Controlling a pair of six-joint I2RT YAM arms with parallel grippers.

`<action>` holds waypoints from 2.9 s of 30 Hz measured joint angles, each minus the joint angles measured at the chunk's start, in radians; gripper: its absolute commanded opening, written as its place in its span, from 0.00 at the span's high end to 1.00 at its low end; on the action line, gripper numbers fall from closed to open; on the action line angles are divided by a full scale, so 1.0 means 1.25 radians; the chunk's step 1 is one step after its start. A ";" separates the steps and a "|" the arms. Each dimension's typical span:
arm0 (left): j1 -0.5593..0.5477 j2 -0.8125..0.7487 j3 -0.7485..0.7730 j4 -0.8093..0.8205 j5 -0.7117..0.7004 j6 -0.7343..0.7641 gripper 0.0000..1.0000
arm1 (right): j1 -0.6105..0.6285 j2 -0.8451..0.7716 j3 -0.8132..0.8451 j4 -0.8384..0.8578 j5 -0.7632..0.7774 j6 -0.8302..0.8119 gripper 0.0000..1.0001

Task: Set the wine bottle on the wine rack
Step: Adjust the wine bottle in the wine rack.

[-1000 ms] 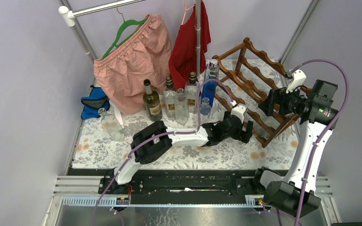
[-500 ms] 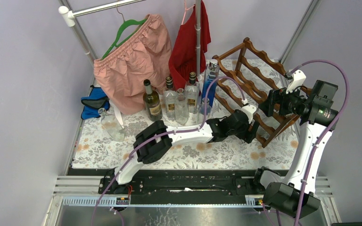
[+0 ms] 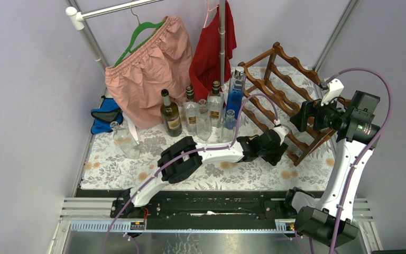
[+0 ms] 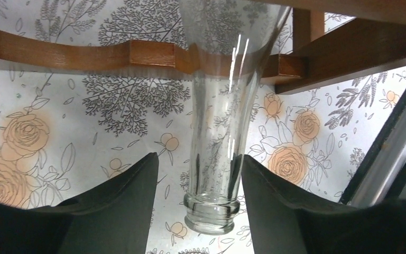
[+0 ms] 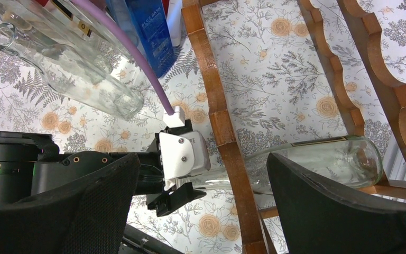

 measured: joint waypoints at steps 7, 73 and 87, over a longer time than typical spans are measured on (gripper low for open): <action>-0.008 0.005 0.005 0.005 0.016 0.004 0.47 | 0.000 0.000 0.001 -0.007 0.000 -0.002 0.02; -0.024 0.002 -0.249 0.504 0.018 -0.341 1.00 | 0.000 0.120 0.169 -0.109 0.174 -0.151 0.08; -0.024 0.021 -0.230 0.513 0.020 -0.309 1.00 | 0.002 0.132 0.025 -0.136 0.258 -0.250 0.36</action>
